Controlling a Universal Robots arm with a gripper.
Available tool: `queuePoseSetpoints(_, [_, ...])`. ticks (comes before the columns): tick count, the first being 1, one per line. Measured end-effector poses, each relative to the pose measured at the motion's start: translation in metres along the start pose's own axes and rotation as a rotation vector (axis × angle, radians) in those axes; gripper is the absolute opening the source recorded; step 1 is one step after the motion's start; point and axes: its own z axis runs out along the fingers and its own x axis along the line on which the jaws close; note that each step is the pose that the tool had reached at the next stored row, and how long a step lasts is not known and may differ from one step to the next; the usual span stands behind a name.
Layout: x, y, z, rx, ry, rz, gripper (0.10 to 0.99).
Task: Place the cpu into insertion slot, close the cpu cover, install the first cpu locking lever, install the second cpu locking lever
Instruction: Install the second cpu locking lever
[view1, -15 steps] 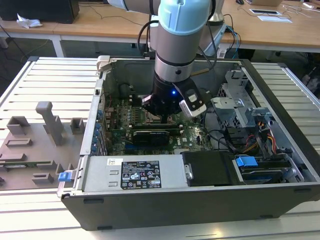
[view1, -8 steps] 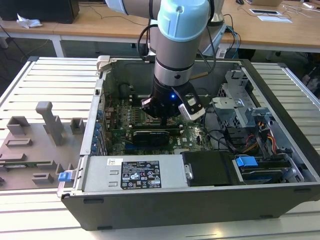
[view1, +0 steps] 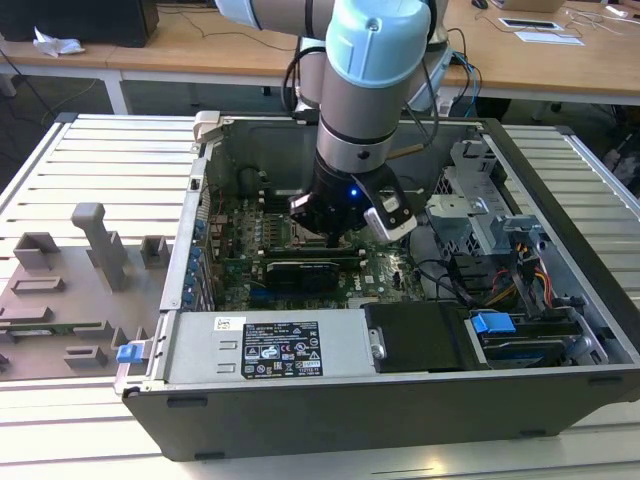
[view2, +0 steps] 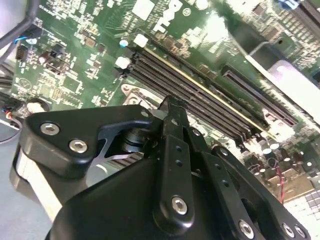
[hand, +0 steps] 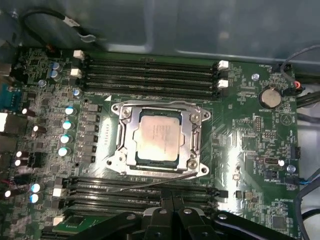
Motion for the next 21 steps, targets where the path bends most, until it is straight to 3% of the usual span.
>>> queuePoseSetpoints(4, [0.0024, 0.0037, 0.003, -0.009, -0.0006, 0.0, 0.106])
queuePoseSetpoints(10, [0.0297, 0.0047, 0.0131, -0.009, -0.0005, -0.001, 0.106])
queuePoseSetpoints(16, [0.0473, 0.0043, 0.0225, -0.011, 0.0003, -0.005, 0.106])
queuePoseSetpoints(21, [0.06, 0.0076, 0.0266, -0.026, 0.0041, -0.03, 0.106])
